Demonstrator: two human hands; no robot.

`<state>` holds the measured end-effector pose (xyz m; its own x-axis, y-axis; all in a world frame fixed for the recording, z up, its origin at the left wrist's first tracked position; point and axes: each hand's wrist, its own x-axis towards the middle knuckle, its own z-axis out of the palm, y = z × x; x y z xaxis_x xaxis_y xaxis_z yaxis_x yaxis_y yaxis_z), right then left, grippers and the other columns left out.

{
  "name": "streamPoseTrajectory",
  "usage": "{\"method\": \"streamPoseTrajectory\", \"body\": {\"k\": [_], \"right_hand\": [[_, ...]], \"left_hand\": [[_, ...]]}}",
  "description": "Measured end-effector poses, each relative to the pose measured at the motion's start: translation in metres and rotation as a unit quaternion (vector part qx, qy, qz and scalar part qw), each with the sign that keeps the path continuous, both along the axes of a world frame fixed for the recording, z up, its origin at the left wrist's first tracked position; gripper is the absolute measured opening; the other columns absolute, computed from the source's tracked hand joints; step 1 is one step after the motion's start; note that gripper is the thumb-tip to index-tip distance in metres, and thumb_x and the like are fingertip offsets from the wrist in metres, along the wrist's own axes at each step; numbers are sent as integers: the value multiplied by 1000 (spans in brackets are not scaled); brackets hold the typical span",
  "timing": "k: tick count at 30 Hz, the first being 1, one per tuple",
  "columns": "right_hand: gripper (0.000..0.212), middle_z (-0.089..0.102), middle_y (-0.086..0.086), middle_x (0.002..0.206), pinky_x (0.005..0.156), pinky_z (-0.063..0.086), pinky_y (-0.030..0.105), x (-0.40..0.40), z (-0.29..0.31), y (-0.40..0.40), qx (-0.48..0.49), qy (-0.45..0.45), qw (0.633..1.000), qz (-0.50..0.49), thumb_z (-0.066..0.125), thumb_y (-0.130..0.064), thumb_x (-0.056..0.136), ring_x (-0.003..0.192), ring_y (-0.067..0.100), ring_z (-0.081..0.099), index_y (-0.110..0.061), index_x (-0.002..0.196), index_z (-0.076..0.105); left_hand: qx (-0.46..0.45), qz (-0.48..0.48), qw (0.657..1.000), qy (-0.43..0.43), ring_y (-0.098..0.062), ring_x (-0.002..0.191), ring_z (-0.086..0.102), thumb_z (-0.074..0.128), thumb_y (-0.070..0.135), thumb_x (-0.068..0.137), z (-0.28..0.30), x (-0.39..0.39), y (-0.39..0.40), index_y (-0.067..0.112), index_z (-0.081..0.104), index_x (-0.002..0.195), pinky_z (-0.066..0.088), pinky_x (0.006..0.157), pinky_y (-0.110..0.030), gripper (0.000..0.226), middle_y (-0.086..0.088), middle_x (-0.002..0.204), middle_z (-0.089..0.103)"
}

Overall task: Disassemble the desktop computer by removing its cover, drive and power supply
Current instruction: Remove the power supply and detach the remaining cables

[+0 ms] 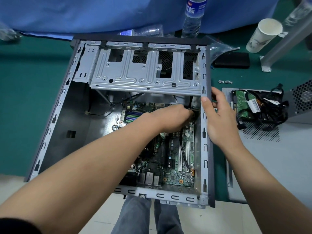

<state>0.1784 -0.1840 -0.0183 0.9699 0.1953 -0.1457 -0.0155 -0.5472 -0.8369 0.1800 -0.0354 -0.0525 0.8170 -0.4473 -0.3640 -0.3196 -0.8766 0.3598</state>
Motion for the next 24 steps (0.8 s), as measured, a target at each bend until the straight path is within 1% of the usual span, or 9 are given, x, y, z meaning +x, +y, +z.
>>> {"method": "streamPoseTrajectory", "body": {"k": [2, 4, 6, 8, 12, 15, 17, 21, 24], "right_hand": [[45, 53, 0, 132, 104, 38, 42, 0, 0, 0, -2, -1, 1000, 0, 42, -37, 98, 120, 18, 50, -22, 140, 39], [45, 53, 0, 133, 104, 38, 41, 1, 0, 0, -1, -3, 1000, 0, 42, -38, 98, 121, 17, 49, -22, 140, 39], [45, 52, 0, 134, 105, 37, 40, 0, -1, 0, 2, -5, 1000, -1, 42, -37, 98, 121, 17, 49, -22, 140, 39], [45, 51, -1, 134, 105, 37, 40, 0, -1, 0, 2, -6, 1000, -2, 42, -37, 98, 121, 16, 49, -22, 140, 39], [45, 51, -1, 135, 105, 37, 41, 1, -2, 0, 3, -5, 1000, -2, 42, -37, 98, 122, 16, 48, -22, 140, 39], [46, 50, -2, 136, 106, 37, 40, 1, -2, 0, 5, -5, 1000, -2, 43, -37, 98, 123, 15, 47, -21, 140, 39], [45, 50, -2, 136, 106, 37, 40, 1, -2, 0, 5, -6, 1000, -1, 43, -36, 98, 123, 15, 47, -20, 140, 39], [46, 50, -1, 136, 105, 37, 41, 1, -2, 0, 0, -5, 1000, 0, 42, -37, 98, 123, 16, 48, -20, 140, 39], [45, 51, 0, 135, 105, 37, 40, 2, -1, 1, 1, -7, 1000, -1, 43, -36, 98, 122, 16, 48, -20, 140, 40]], "left_hand": [[20, 11, 1000, -13, -34, 92, 60, 46, 15, 96, -1, 1, 1, 1, 58, 108, 50, 77, -42, 22, -19, 106, 63], [55, 17, 997, -43, -36, 89, 61, 44, 21, 98, -3, -2, 0, 2, 61, 106, 49, 69, -38, 27, -19, 101, 63], [88, 16, 994, -66, -37, 89, 62, 43, 23, 99, -5, -5, -2, 2, 62, 105, 43, 66, -37, 29, -19, 98, 64], [104, 18, 992, -71, -37, 90, 62, 43, 21, 99, -7, -6, -4, 2, 62, 105, 43, 66, -38, 28, -18, 99, 64], [55, 30, 998, -26, -39, 87, 60, 44, 20, 98, -6, -8, -1, 3, 51, 111, 41, 63, -40, 22, -21, 97, 62], [10, 24, 1000, -1, -36, 77, 57, 45, 5, 92, -4, -13, -1, 4, 43, 114, 39, 57, -38, 22, -16, 85, 56], [10, 22, 1000, -4, -34, 72, 54, 43, -2, 89, -4, -14, -3, 4, 42, 116, 36, 54, -38, 27, -11, 78, 50], [32, 26, 999, -26, -35, 75, 57, 45, 2, 93, -5, -11, -8, 4, 45, 121, 40, 56, -39, 28, -8, 72, 45], [52, 45, 996, -51, -37, 83, 59, 46, 9, 95, -6, -11, -9, 5, 52, 116, 34, 59, -37, 22, -16, 86, 57]]}}
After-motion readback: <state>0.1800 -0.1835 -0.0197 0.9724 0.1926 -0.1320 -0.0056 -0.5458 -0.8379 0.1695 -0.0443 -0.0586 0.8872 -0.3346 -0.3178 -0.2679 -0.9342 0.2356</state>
